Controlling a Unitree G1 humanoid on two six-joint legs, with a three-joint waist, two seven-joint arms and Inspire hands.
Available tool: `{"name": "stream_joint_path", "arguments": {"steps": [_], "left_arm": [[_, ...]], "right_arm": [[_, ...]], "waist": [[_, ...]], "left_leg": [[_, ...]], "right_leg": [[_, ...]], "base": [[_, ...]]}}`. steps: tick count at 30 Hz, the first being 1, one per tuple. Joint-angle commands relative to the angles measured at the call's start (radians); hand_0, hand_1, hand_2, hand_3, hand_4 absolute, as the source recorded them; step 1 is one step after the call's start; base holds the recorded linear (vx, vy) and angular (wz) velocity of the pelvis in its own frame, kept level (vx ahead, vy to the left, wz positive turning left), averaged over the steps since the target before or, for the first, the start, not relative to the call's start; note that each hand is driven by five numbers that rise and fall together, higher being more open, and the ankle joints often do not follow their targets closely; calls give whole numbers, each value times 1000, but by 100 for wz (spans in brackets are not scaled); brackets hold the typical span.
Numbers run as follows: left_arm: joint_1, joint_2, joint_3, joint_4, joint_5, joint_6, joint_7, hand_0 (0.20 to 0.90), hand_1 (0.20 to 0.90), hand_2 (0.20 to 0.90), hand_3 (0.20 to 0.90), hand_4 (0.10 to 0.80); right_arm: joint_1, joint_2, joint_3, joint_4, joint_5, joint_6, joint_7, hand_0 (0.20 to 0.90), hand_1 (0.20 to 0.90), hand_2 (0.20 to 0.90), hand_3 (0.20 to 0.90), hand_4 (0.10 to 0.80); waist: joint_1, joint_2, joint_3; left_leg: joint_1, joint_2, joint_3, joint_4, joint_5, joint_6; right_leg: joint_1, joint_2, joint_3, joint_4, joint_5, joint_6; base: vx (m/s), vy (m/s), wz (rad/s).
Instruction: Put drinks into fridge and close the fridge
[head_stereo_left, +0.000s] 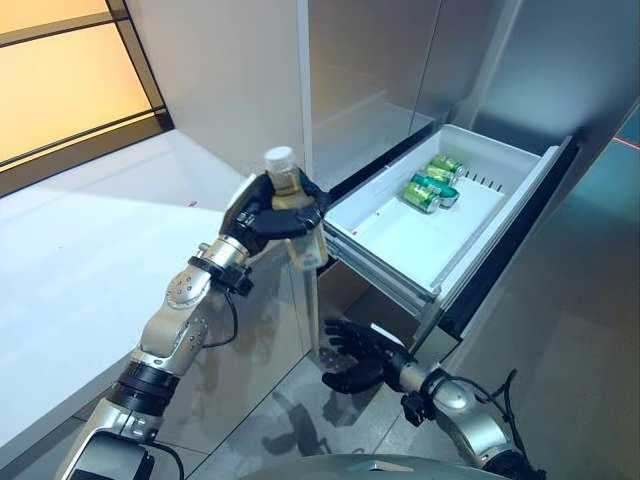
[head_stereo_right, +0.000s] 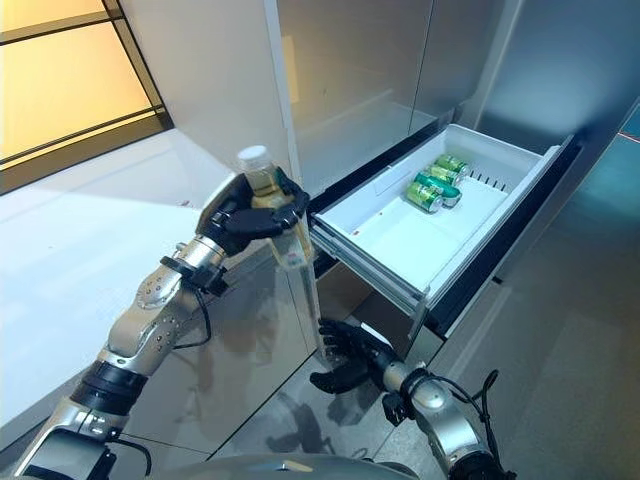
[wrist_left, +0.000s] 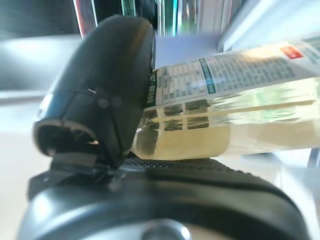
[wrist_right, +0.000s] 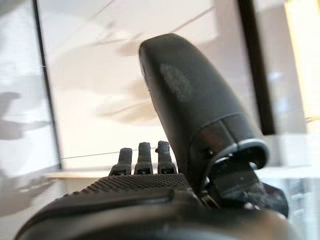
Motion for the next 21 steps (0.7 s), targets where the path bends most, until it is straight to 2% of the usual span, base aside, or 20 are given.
{"name": "stream_joint_path", "arguments": {"steps": [1, 6, 9, 21], "left_arm": [[-100, -14, 48, -109, -47, -212, -66, 300, 300, 300, 200, 100], [-61, -17, 19, -111, -29, -182, -120, 300, 300, 300, 200, 100], [-58, -18, -8, -98, -6, -157, -131, 300, 300, 300, 200, 100], [-103, -9, -96, -10, 43, -115, -95, 300, 300, 300, 200, 100]], "right_arm": [[-123, -38, -88, -218, 130, -24, 59, 900, 900, 900, 900, 800], [-164, -69, -122, -326, 246, -2, 93, 900, 900, 900, 900, 800], [-195, -81, -131, -375, 340, 55, 135, 900, 900, 900, 900, 800], [-295, -122, -91, -454, 553, 197, 240, 900, 900, 900, 900, 800]], "waist": [[7, 4, -25], [13, 2, -28], [14, -1, -30], [14, -17, -36]], "left_leg": [[14, -36, -12, 5, -98, 37], [10, -35, -6, 5, -97, 40], [7, -34, 0, 6, -96, 40], [-2, -34, 13, 12, -91, 37]], "right_leg": [[-26, -4, -19, 97, -78, 65], [-28, -5, -15, 91, -72, 65], [-31, -5, -16, 89, -68, 67], [-37, -4, -17, 82, -55, 67]], "base": [[-51, -2, -2], [0, 0, 0], [0, 0, 0], [0, 0, 0]]}}
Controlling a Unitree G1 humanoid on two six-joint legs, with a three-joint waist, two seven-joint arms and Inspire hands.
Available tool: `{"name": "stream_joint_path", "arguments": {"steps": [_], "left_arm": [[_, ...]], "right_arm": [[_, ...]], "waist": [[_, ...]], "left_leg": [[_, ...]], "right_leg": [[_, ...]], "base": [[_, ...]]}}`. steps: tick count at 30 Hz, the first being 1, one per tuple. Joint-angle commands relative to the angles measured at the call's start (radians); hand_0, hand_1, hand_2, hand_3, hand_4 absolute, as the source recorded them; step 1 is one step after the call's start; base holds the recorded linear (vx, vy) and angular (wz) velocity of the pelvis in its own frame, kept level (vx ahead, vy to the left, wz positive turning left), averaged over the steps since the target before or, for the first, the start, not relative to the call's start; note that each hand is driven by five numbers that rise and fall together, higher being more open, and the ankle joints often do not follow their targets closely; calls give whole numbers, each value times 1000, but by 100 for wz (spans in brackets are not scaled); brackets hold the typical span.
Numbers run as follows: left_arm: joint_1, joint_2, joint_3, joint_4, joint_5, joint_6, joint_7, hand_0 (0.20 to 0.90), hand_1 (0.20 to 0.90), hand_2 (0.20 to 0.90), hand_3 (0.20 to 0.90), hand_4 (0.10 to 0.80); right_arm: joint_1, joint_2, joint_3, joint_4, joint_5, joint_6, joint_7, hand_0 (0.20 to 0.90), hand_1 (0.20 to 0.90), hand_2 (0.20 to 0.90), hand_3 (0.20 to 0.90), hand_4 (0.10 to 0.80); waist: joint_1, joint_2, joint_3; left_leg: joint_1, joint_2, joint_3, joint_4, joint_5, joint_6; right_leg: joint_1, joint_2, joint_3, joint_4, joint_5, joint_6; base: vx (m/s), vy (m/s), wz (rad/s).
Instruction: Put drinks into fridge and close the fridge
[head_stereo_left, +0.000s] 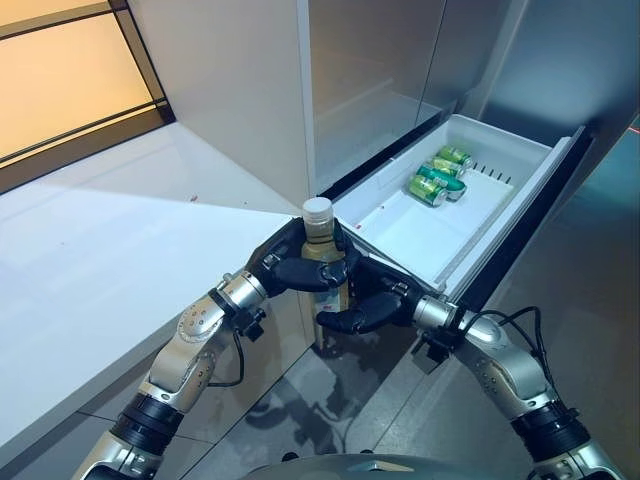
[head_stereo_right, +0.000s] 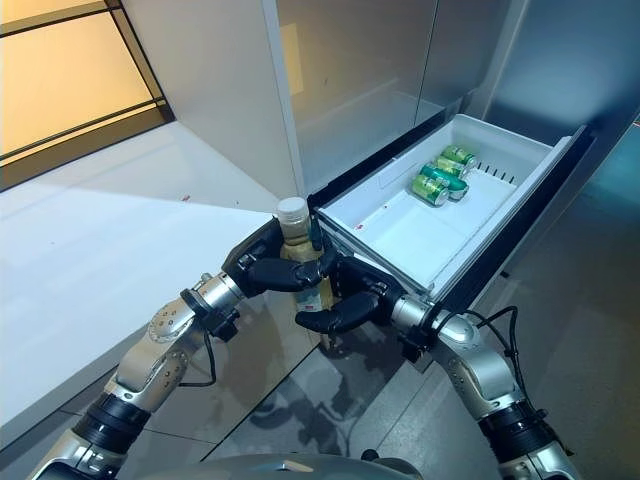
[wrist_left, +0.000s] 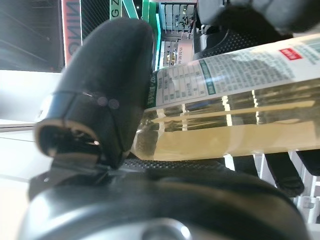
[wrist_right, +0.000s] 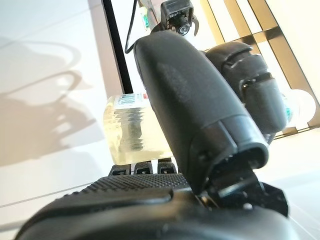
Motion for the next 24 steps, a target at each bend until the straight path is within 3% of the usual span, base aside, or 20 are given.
{"name": "stream_joint_path", "arguments": {"steps": [1, 6, 10, 11, 12, 13, 18, 24], "left_arm": [[-207, -20, 0, 12, -10, -98, 8, 300, 300, 300, 200, 100], [-230, -23, -41, 38, -3, -89, -6, 300, 300, 300, 200, 100], [-242, -35, -64, 29, -118, -109, -113, 300, 300, 300, 200, 100], [-241, -40, -69, 22, -136, -112, -133, 300, 300, 300, 200, 100], [-240, -47, -76, 7, -166, -119, -177, 300, 300, 300, 200, 100], [-243, -51, -88, -1, -193, -119, -214, 300, 300, 300, 200, 100], [-262, -51, -137, -28, -270, -94, -268, 300, 300, 300, 200, 100], [-276, -51, -177, -28, -315, -102, -311, 300, 300, 300, 200, 100]], "right_arm": [[-143, 40, -11, -154, 150, -32, 85, 900, 900, 900, 900, 800], [-171, 40, 34, -168, 189, 28, 104, 900, 900, 900, 900, 800], [-187, 46, 65, -166, 240, 96, 87, 900, 900, 900, 900, 800], [-186, 51, 71, -166, 252, 111, 86, 832, 832, 832, 820, 720], [-180, 61, 83, -160, 287, 148, 82, 712, 712, 712, 680, 580], [-178, 68, 90, -153, 316, 174, 86, 312, 312, 312, 214, 114], [-160, 89, 147, -153, 414, 289, 75, 300, 300, 300, 200, 100], [-143, 111, 191, -143, 564, 355, 20, 300, 300, 300, 200, 100]], "waist": [[3, -24, -55], [2, -28, -55], [0, -29, -58], [0, -28, -58], [-1, -28, -59], [-2, -28, -59], [-8, -27, -58], [-10, -27, -59]], "left_leg": [[2, -34, 9, 12, -91, 38], [0, -35, 11, 14, -90, 37], [1, -33, 13, 10, -89, 37], [1, -33, 13, 9, -90, 37], [1, -33, 12, 8, -89, 36], [2, -32, 13, 7, -89, 36], [4, -33, 11, 5, -88, 36], [5, -35, 4, 3, -88, 40]], "right_leg": [[-31, -5, -19, 81, -55, 67], [-31, -5, -17, 77, -53, 68], [-31, -5, -15, 71, -49, 69], [-31, -5, -15, 71, -48, 68], [-32, -4, -14, 70, -48, 68], [-31, -4, -13, 71, -48, 68], [-33, -2, -7, 74, -48, 67], [-32, -1, -5, 72, -46, 67]], "base": [[0, 0, 0], [0, 0, 0], [0, 0, 0], [0, 0, 0], [0, 0, 0], [0, 0, 0], [0, 0, 0], [0, 0, 0]]}}
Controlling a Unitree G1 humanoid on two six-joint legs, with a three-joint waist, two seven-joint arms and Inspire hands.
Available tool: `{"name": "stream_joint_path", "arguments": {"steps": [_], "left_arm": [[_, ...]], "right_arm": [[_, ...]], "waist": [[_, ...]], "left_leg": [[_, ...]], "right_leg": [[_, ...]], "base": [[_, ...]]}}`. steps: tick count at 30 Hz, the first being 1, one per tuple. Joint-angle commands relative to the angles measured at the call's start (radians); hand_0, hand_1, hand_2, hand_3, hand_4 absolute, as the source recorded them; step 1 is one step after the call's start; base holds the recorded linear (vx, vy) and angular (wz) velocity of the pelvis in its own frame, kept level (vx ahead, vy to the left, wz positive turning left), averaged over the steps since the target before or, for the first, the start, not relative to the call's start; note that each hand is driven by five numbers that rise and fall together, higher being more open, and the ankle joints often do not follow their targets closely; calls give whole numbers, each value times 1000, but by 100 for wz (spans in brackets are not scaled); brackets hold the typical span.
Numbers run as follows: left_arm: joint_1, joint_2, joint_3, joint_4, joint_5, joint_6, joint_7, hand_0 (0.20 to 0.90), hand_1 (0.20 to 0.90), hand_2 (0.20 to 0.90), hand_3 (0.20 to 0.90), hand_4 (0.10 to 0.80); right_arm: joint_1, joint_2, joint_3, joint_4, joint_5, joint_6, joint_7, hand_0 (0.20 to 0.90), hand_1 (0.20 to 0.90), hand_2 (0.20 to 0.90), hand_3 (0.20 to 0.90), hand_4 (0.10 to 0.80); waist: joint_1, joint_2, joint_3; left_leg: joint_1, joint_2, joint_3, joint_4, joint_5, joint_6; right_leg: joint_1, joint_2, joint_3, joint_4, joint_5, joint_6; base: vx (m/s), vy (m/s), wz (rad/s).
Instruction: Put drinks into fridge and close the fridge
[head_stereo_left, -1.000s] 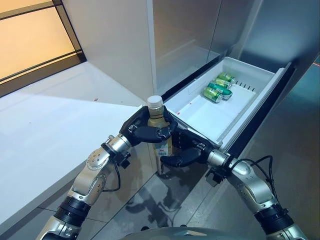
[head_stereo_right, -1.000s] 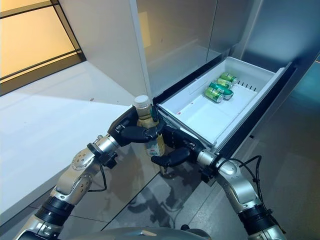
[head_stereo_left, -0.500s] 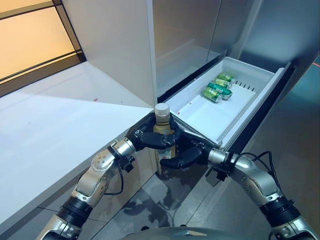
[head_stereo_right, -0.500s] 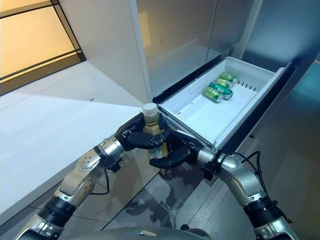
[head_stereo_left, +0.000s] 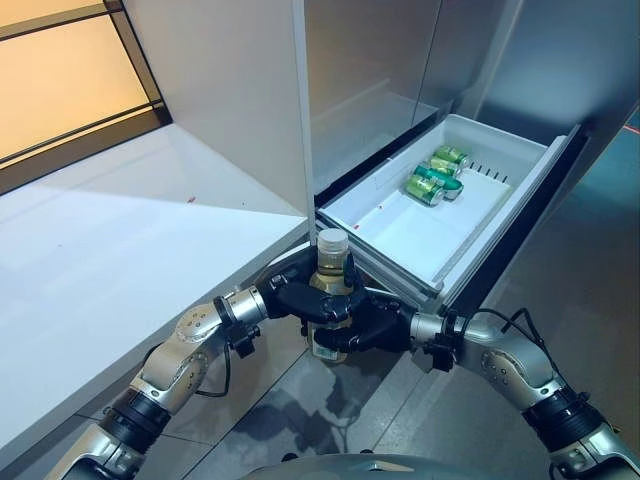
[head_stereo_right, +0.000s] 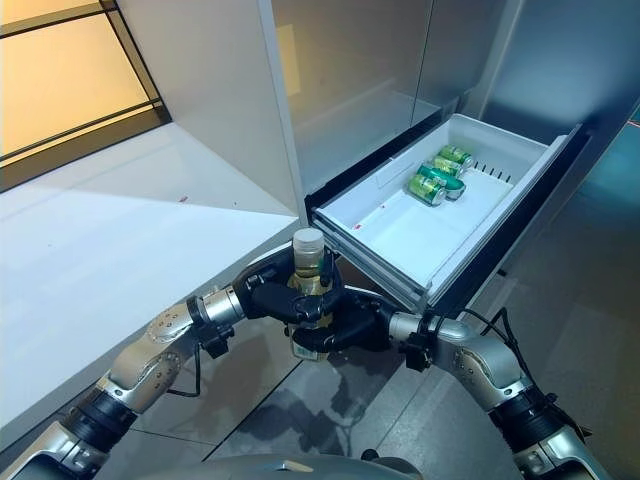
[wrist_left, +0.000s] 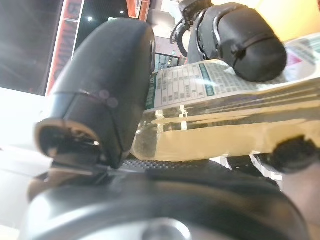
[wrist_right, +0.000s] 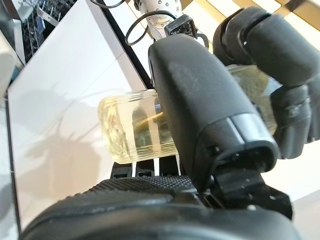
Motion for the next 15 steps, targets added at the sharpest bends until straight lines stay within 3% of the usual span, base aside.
{"name": "stream_joint_path", "arguments": {"steps": [1, 5, 6, 7, 9, 15], "left_arm": [[-252, -156, -74, -107, -140, -151, -119, 300, 300, 300, 200, 100], [-249, -171, -85, -102, -157, -164, -110, 300, 300, 300, 200, 100], [-246, -180, -82, -100, -151, -180, -83, 356, 356, 356, 266, 166], [-243, -184, -81, -102, -140, -187, -64, 451, 451, 451, 376, 276], [-240, -187, -76, -103, -109, -221, -13, 900, 900, 900, 900, 800], [-224, -169, -16, -113, 55, -370, 165, 900, 900, 900, 900, 800]], "right_arm": [[-85, 183, 91, -141, 340, -2, 69, 300, 300, 300, 200, 100], [-79, 205, 103, -144, 343, -35, 56, 300, 300, 300, 200, 100], [-79, 213, 103, -142, 327, -66, 43, 300, 300, 300, 200, 100], [-82, 214, 99, -142, 317, -82, 37, 300, 300, 300, 200, 100], [-91, 216, 92, -145, 307, -111, 5, 300, 300, 300, 200, 100], [-130, 180, 9, -158, 280, -163, -93, 300, 300, 300, 200, 100]], "waist": [[-3, -25, -59], [-4, -24, -60], [-3, -23, -61], [-2, -23, -62], [-1, -23, -62], [11, -31, -62]], "left_leg": [[4, -35, 2, 2, -87, 40], [3, -36, -5, 3, -85, 40], [2, -36, -8, 2, -84, 40], [2, -36, -9, 2, -85, 40], [1, -36, -12, 2, -83, 40], [-4, -36, -21, 3, -82, 39]], "right_leg": [[-33, 0, -4, 71, -47, 67], [-32, 2, 1, 69, -45, 66], [-32, 2, 2, 67, -44, 65], [-32, 2, 2, 66, -45, 64], [-32, 2, 1, 66, -45, 63], [-30, 3, -8, 63, -46, 58]], "base": [[0, 0, 0], [0, 0, 0], [0, 0, 0], [0, 0, 0], [0, 0, 0], [-21, -10, 2]]}}
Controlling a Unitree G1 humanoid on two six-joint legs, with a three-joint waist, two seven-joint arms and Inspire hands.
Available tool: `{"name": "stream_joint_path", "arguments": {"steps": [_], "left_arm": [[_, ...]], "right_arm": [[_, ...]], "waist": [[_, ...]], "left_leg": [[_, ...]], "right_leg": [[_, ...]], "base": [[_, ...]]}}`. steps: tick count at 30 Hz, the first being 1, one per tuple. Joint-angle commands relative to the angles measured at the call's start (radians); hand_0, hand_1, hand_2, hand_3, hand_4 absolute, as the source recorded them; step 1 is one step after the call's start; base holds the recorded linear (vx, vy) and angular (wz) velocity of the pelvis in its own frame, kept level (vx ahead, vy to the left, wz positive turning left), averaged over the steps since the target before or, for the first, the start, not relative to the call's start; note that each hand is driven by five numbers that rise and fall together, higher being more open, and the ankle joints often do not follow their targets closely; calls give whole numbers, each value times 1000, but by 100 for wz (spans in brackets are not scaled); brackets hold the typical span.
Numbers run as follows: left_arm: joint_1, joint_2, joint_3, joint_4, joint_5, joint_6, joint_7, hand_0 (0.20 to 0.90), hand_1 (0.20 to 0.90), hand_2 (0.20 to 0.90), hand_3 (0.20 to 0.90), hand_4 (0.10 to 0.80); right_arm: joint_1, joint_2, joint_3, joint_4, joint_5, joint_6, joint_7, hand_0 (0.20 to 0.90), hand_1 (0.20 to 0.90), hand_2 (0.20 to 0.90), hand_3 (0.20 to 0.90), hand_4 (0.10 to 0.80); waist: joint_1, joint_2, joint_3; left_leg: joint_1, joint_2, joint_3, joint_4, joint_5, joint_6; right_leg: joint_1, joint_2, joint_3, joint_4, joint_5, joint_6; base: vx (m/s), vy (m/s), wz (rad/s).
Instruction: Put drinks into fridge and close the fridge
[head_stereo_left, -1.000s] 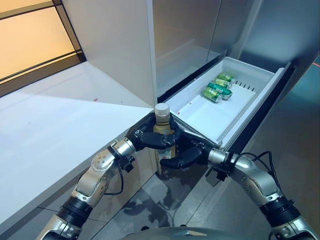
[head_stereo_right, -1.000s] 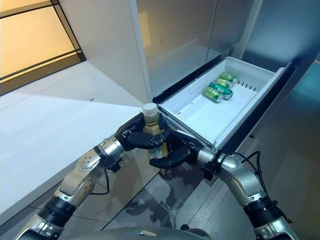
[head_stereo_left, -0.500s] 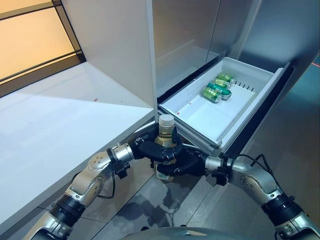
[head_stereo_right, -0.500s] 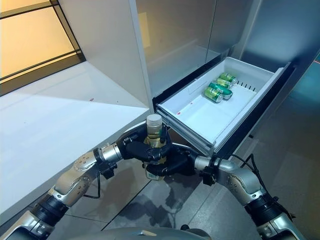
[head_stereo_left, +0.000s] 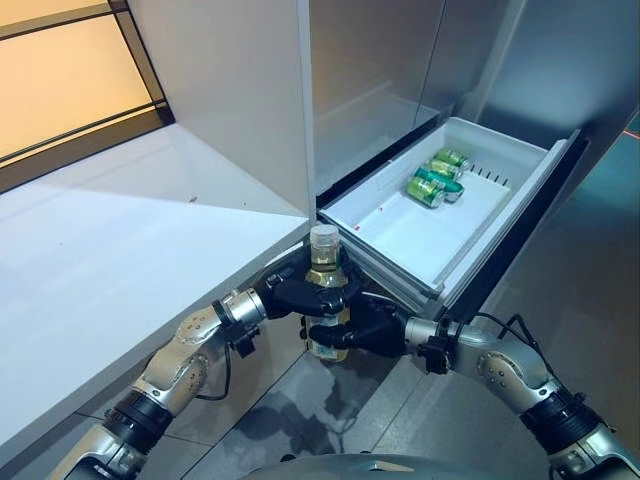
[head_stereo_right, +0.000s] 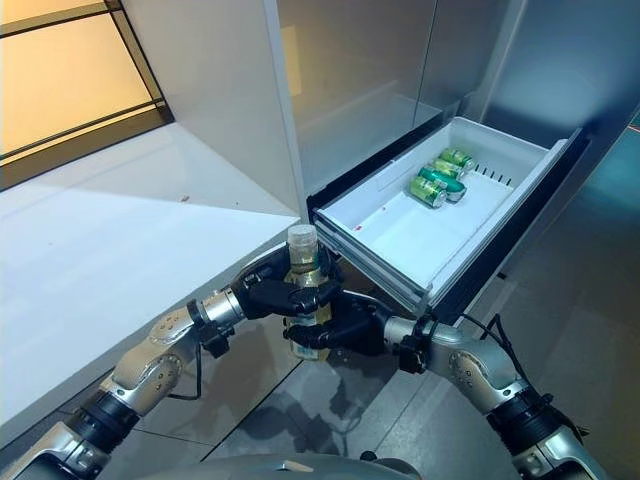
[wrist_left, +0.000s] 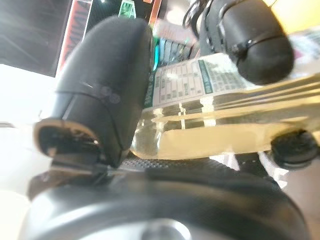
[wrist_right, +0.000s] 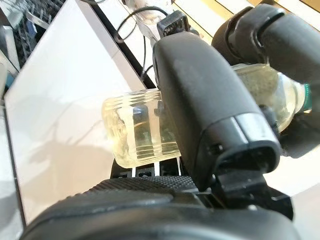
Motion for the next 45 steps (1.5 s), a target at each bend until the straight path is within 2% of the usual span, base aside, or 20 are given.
{"name": "stream_joint_path", "arguments": {"steps": [1, 3, 5, 8, 10, 16, 18, 23, 28, 29, 34, 40, 45], "left_arm": [[-220, -118, 4, -136, 109, -300, 89, 900, 900, 900, 900, 800], [-214, -109, 22, -137, 144, -328, 126, 900, 900, 900, 900, 800], [-204, -92, 55, -142, 232, -367, 202, 900, 900, 900, 900, 800], [-198, -88, 90, -140, 286, -360, 255, 900, 900, 900, 900, 800], [-196, -88, 94, -140, 297, -355, 264, 900, 900, 900, 900, 800], [-157, -107, 123, -105, 270, -255, 246, 900, 900, 900, 900, 800], [-128, -115, 120, -82, 234, -204, 210, 900, 900, 900, 900, 800], [-54, -104, 84, -14, 199, -133, 138, 900, 900, 900, 900, 800], [36, -80, 25, 32, 137, -51, 36, 900, 900, 900, 900, 800], [62, -75, 12, 41, 126, -12, 18, 900, 900, 900, 900, 800], [150, -55, -46, 129, 98, 73, -11, 900, 900, 900, 900, 800], [208, -43, -69, 298, 172, 68, 1, 900, 900, 900, 900, 800], [195, -49, -59, 439, 221, 67, 28, 900, 900, 900, 900, 800]], "right_arm": [[-142, 158, -38, -158, 165, -137, -1, 300, 300, 300, 200, 100], [-160, 141, -61, -159, 144, -161, -27, 300, 300, 300, 200, 100], [-212, 93, -120, -159, 52, -224, -85, 300, 300, 300, 200, 100], [-284, 38, -189, -127, -83, -283, -169, 300, 300, 300, 200, 100], [-296, 31, -198, -122, -106, -290, -186, 300, 300, 300, 200, 100], [-412, -37, -280, -64, -267, -320, -307, 300, 300, 300, 200, 100], [-452, -73, -309, -23, -290, -334, -341, 300, 300, 300, 200, 100], [-526, -174, -351, 100, -307, -351, -405, 300, 300, 300, 200, 100], [-592, -268, -348, 268, -280, -370, -425, 300, 300, 300, 200, 100], [-611, -293, -341, 318, -289, -372, -432, 300, 300, 300, 200, 100], [-695, -363, -295, 554, -299, -398, -427, 300, 300, 300, 200, 100], [-796, -407, -223, 799, -386, -406, -453, 300, 300, 300, 200, 100], [-850, -423, -171, 902, -490, -385, -467, 300, 300, 300, 200, 100]], "waist": [[10, -23, -57], [13, -25, -57], [19, -29, -56], [23, -33, -57], [24, -33, -56], [34, -36, -57], [40, -38, -56], [59, -43, -53], [82, -43, -50], [91, -43, -48], [123, -40, -37], [168, -37, -10], [193, -35, 29]], "left_leg": [[-3, -34, -12, 4, -83, 37], [-4, -34, -13, 5, -83, 35], [-5, -32, -15, 6, -85, 32], [-5, -31, -19, 8, -89, 30], [-5, -31, -18, 8, -90, 29], [-15, -29, -16, 13, -89, 27], [-16, -30, -17, 17, -93, 26], [-18, -30, -19, 23, -96, 26], [-15, -30, -29, 26, -101, 22], [-17, -30, -32, 29, -101, 21], [-28, -32, -50, 40, -97, 16], [-58, -32, -71, 52, -88, 8], [-113, -31, -85, 67, -75, 6]], "right_leg": [[-35, 3, -6, 62, -46, 58], [-34, 3, -9, 60, -45, 57], [-32, 2, -13, 60, -46, 55], [-33, 4, -15, 61, -48, 51], [-33, 4, -15, 62, -48, 51], [-40, 5, -20, 64, -42, 45], [-41, 5, -22, 67, -45, 42], [-36, 3, -35, 71, -51, 39], [-27, 3, -50, 77, -63, 38], [-26, 1, -55, 78, -64, 38], [-25, -5, -79, 85, -70, 34], [-35, -16, -115, 92, -75, 31], [-78, -22, -132, 106, -73, 30]], "base": [[0, 0, 0], [0, 0, 0], [-23, -17, 4], [-18, -10, 7], [-5, -1, 3], [-11, 2, 1], [0, 13, 8], [18, 8, 3], [25, 6, 10], [24, 3, 12], [57, -3, 9], [51, -19, 24], [-16, -62, 20]]}}
